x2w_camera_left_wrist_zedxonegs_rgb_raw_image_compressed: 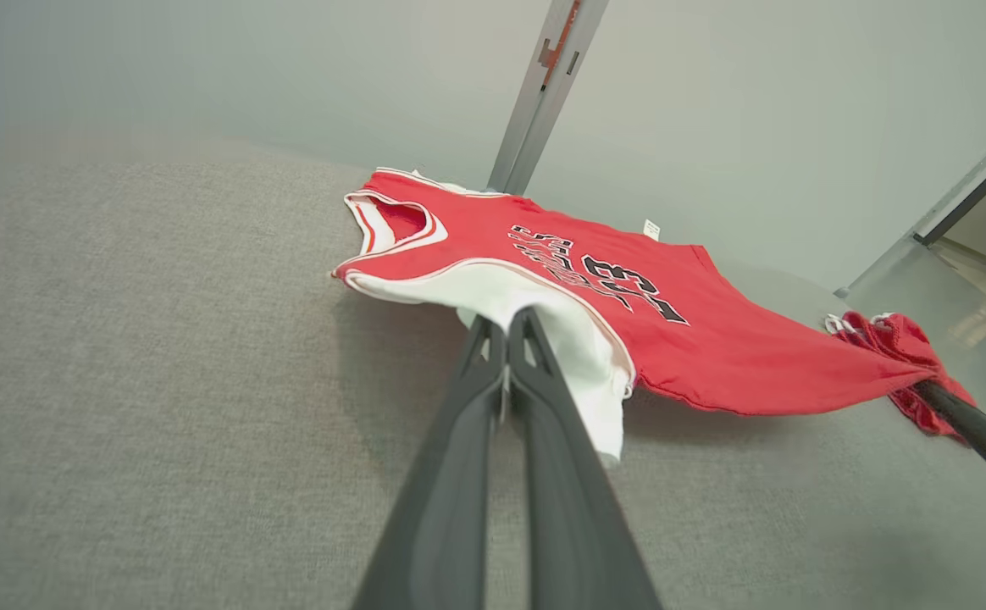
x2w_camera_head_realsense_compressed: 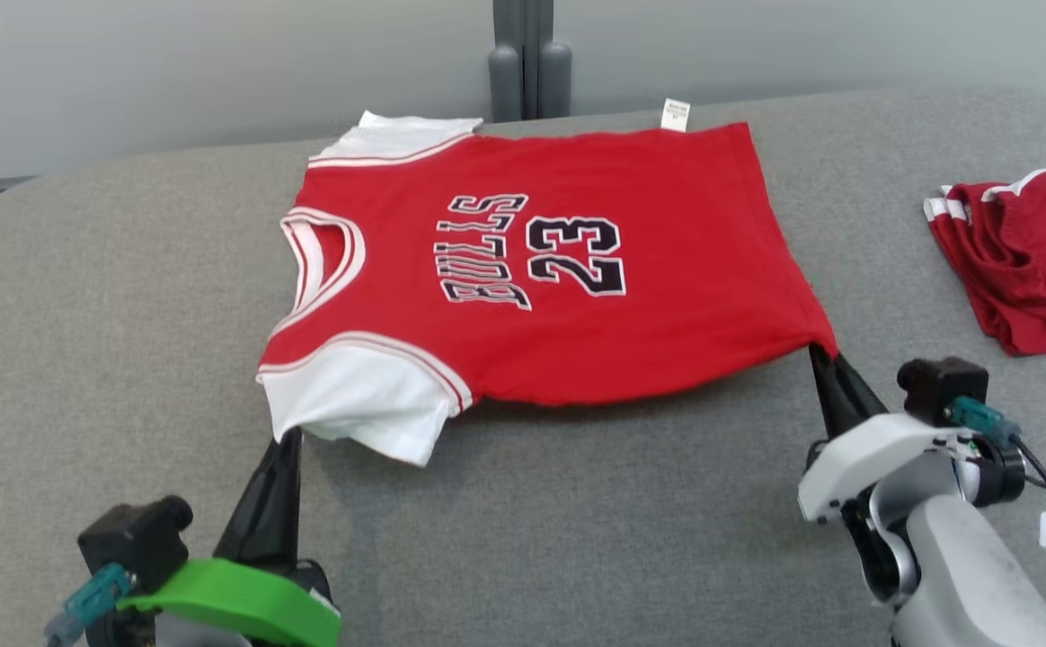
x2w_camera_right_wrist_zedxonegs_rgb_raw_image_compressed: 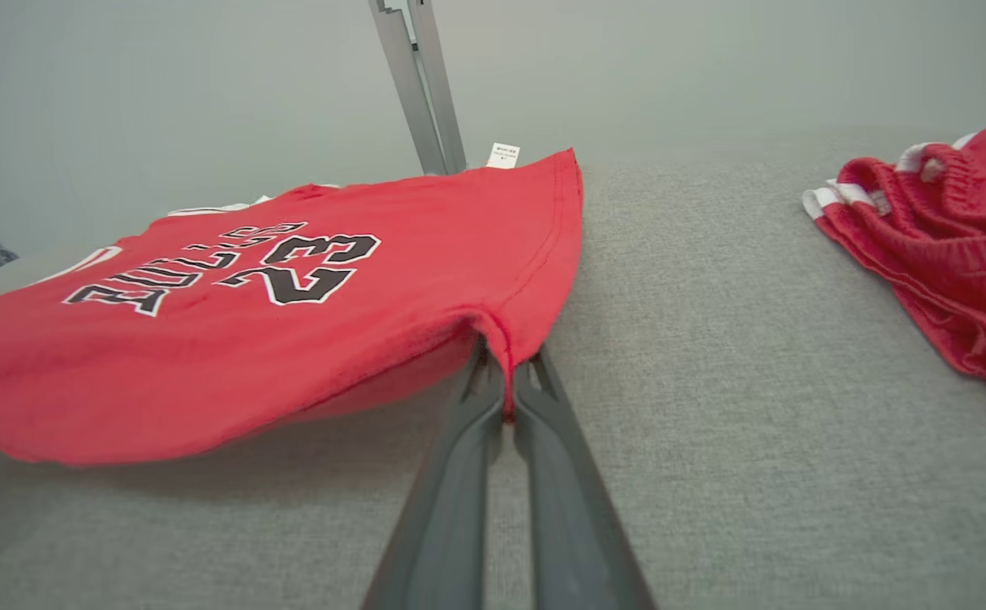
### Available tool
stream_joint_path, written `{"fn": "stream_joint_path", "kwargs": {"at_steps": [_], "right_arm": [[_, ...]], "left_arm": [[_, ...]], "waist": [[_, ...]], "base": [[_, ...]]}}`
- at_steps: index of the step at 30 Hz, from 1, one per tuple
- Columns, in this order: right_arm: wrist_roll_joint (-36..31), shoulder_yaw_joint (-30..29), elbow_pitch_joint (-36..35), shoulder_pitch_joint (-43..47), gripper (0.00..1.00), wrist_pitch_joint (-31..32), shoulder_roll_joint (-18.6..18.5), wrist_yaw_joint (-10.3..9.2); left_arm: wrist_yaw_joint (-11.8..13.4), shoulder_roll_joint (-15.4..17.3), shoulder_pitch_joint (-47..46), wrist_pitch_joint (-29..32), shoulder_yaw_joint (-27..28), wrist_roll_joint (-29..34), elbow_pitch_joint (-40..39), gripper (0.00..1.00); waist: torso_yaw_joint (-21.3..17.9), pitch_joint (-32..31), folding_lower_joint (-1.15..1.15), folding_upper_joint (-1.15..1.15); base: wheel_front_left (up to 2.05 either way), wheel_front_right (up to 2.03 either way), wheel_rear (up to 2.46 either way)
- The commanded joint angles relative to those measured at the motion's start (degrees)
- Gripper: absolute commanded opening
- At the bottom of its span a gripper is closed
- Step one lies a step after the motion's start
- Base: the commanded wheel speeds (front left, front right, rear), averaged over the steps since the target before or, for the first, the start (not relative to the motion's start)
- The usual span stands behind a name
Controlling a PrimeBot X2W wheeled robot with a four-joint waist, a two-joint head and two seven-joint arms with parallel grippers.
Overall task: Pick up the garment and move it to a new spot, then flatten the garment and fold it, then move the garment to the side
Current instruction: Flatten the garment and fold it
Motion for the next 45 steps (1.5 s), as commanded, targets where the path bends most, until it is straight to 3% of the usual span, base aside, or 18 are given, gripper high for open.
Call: {"fn": "stream_joint_path", "kwargs": {"at_steps": [1,10,15,27,38,45], "right_arm": [[0.39,-0.69,-3.04,3.52,0.0,1.42,-0.26,-0.05],[-0.96,-5.71,-25.47,21.66,0.0,14.5,1.35,-0.05],[-1.54,-6.14,-31.03,25.39,0.0,20.22,1.8,-0.05],[-0.52,-4.28,-21.94,16.71,0.0,27.22,1.62,-0.04],[-4.03,-6.24,-12.98,2.9,0.0,30.63,1.04,-0.04],[-5.74,-6.67,-7.78,-2.84,0.0,29.4,1.42,-0.04]], "left_arm": [[0.96,0.43,2.88,0.65,0.13,-0.48,-2.29,0.0],[4.59,2.28,14.76,4.77,-0.38,-0.58,-11.87,0.0],[4.61,2.44,15.11,5.52,-0.95,-0.62,-12.31,0.0],[0.65,2.16,0.44,6.1,-3.62,0.84,-0.62,0.0],[-3.52,-0.77,-20.51,3.02,-5.85,3.71,19.75,0.0],[-4.26,-2.66,-28.96,-1.34,-5.39,4.07,31.35,0.0]], "waist": [[0.53,-3.07,0.0,0.0],[0.42,-4.02,0.0,0.0],[0.29,-3.36,0.0,0.0],[0.5,-2.26,0.0,0.0],[0.42,0.85,0.0,0.0],[-0.22,3.08,0.0,0.0]], "base": [[0.0,0.0,0.0],[0.0,0.0,0.0],[0.0,0.0,0.0],[0.0,0.0,0.0],[0.0,0.0,0.0],[0.0,0.0,0.0]]}}
